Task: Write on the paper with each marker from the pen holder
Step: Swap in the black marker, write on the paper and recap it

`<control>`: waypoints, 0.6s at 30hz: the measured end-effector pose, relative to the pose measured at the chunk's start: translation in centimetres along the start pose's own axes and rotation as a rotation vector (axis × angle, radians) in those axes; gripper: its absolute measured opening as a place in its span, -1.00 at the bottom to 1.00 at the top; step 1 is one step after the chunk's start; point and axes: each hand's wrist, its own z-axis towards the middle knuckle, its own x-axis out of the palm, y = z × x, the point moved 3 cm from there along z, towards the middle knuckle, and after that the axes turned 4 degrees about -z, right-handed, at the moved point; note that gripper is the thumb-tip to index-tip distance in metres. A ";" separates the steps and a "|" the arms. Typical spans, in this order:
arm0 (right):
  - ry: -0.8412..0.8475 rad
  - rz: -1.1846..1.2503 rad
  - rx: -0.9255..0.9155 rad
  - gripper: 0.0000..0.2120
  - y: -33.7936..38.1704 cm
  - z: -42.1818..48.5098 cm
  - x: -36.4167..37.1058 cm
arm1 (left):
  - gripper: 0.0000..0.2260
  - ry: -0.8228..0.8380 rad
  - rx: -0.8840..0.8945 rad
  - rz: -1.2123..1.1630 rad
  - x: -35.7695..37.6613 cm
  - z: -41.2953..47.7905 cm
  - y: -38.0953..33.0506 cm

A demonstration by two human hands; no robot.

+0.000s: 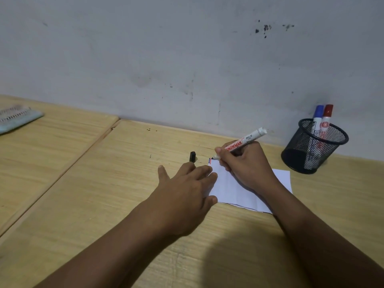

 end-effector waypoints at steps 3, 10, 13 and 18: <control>0.025 -0.017 -0.017 -0.74 0.0 0.1 -0.1 | -0.52 0.001 0.000 -0.004 0.0 0.0 0.0; 0.064 -0.048 -0.029 -0.76 0.0 0.1 -0.1 | -0.53 -0.006 0.007 0.017 0.0 0.1 0.0; 0.089 -0.033 -0.034 -0.78 0.1 0.1 -0.2 | -0.53 -0.004 0.007 0.026 -0.1 0.1 0.0; 0.082 -0.009 -0.042 -0.77 0.3 -0.1 -0.2 | -0.53 -0.009 0.013 0.034 -0.2 0.2 0.0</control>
